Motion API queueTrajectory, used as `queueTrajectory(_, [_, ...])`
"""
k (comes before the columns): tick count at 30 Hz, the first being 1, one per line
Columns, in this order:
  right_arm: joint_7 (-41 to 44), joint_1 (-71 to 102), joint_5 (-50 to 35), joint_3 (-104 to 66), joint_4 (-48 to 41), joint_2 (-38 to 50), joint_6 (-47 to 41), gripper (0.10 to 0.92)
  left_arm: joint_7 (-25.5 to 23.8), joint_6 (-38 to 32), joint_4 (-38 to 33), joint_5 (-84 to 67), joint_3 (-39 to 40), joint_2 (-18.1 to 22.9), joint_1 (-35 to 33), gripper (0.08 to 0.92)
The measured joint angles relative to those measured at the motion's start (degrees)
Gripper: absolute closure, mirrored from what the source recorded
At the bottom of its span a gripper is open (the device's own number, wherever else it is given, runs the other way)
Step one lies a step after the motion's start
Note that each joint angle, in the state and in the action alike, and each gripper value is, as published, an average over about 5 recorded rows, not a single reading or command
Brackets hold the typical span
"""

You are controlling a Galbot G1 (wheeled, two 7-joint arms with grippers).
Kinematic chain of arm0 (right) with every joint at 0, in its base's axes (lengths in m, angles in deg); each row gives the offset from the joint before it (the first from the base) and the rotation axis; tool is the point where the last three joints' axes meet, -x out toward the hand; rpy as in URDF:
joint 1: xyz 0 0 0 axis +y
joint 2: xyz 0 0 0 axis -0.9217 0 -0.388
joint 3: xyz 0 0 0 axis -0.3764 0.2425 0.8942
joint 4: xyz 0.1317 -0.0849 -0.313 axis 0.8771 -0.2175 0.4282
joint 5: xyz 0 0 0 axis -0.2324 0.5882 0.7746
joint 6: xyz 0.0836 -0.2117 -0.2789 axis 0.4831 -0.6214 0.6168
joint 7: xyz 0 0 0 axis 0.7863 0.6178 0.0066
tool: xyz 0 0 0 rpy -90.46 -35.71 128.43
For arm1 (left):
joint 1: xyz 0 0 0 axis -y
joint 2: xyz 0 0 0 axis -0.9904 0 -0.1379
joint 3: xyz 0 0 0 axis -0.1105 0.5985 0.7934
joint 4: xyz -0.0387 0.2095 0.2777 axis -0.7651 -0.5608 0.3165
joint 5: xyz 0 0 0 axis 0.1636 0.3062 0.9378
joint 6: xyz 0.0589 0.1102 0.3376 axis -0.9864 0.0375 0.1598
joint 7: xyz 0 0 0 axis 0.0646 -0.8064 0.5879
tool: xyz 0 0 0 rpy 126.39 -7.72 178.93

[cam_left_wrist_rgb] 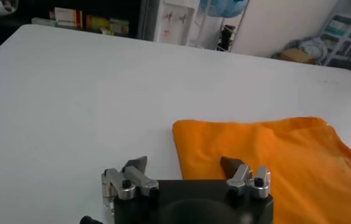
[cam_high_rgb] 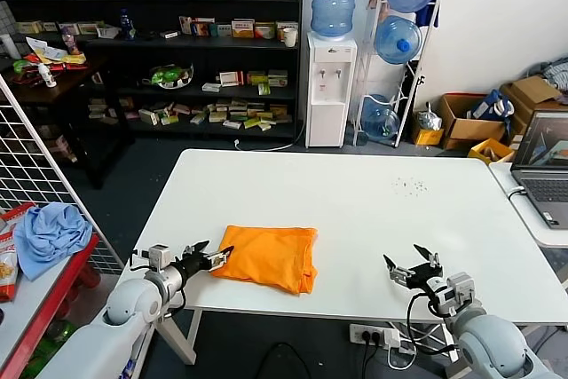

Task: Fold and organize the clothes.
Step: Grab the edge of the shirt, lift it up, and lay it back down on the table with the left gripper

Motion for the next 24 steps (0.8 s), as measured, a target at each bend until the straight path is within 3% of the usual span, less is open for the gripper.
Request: queueTrajectory(24, [-0.8,0.3,-0.4,0.0,2.4,0.3,-0.4,0.203,0.6,1.3,-3.2,-1.3,-0.7,0.4,-2.5,0.857])
